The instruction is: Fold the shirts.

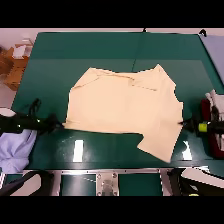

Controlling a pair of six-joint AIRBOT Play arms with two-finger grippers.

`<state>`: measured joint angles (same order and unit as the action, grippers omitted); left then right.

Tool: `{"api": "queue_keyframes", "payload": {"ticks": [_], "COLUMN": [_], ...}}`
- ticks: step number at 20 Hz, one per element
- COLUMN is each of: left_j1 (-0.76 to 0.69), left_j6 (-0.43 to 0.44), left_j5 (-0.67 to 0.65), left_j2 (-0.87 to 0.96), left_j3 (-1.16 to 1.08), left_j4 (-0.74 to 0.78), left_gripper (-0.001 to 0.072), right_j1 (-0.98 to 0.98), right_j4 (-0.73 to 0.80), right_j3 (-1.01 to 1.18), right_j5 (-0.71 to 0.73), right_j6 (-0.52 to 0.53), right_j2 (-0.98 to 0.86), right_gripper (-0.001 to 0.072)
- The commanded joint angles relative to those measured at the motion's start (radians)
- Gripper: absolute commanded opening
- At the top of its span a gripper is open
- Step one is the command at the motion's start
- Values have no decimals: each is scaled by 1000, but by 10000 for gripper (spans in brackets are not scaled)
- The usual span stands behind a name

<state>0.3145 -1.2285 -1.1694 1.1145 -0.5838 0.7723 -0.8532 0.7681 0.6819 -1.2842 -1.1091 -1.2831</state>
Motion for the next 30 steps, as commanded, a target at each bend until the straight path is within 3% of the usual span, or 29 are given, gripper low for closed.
{"api": "queue_keyframes", "payload": {"ticks": [1,4,6,9,13,16,19,21,26,28,30], "left_j1": [1,1,1,1,1,1,1,1,-44,-127,-193], "left_j6": [141,158,193,219,214,111,-47,-77,-52,52,70], "left_j5": [-75,-23,53,139,142,123,61,31,-27,13,109], "left_j2": [-79,-230,-303,-352,-352,-350,-320,-273,-21,125,293], "left_j3": [-185,-514,-750,-1069,-1339,-1370,-1349,-1291,-1040,-960,-951], "left_j4": [-371,-435,-436,-435,-396,-286,-57,19,-26,-24,-17], "left_gripper": [22,23,24,24,25,25,25,24,25,24,25], "right_j1": [11,16,16,16,16,16,16,22,217,328,417], "right_j4": [-230,-495,-584,-584,-537,-493,-457,-457,-418,-358,-352], "right_j3": [247,509,676,902,1112,1160,1112,1022,662,547,509], "right_j5": [-159,-130,-35,112,219,221,217,219,291,399,518], "right_j6": [14,20,39,49,100,100,99,100,151,170,212], "right_j2": [76,239,342,458,522,528,523,518,394,280,113], "right_gripper": [13,13,12,12,13,13,13,13,13,13,13]}}
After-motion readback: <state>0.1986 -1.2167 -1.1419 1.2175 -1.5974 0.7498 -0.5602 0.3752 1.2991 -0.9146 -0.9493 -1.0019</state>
